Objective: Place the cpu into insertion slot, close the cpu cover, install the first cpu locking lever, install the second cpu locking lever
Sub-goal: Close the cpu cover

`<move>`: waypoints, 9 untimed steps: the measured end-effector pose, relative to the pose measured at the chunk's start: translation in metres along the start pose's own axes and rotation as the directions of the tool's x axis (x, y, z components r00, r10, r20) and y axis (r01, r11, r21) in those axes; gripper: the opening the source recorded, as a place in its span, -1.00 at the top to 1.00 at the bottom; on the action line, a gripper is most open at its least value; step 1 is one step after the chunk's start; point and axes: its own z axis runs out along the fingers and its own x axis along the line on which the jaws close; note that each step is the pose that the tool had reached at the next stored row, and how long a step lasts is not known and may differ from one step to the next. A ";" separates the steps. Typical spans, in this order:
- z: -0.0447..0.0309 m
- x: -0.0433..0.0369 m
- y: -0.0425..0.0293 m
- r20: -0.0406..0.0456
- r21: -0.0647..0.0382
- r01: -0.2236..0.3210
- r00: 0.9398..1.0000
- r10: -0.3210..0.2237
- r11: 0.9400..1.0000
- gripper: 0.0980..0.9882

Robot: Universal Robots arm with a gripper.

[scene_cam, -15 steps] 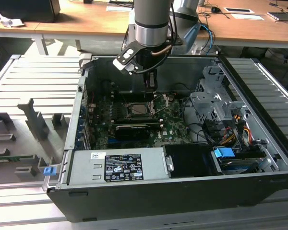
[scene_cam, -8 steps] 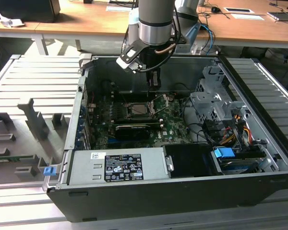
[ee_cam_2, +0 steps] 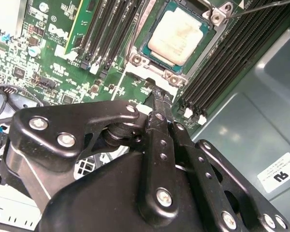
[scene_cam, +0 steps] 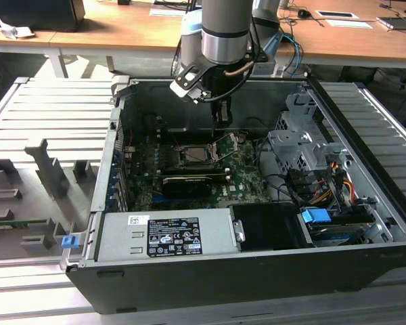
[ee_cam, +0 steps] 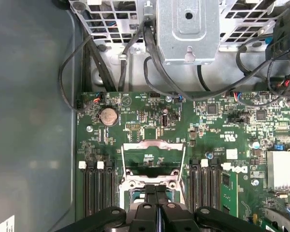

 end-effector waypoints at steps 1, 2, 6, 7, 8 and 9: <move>0.0000 0.0000 0.0003 0.000 0.000 0.000 1.000 0.000 1.000 0.98; 0.0001 0.0001 0.0007 0.001 0.000 0.000 1.000 0.000 1.000 0.98; 0.0002 0.0001 0.0023 0.002 0.000 0.000 1.000 0.000 1.000 0.98; 0.0002 0.0002 0.0028 0.002 0.000 0.000 1.000 0.000 1.000 0.98; 0.0002 0.0001 0.0033 0.002 0.000 0.000 1.000 0.000 1.000 0.98; 0.0002 0.0002 0.0038 0.002 0.000 0.000 1.000 0.000 1.000 0.98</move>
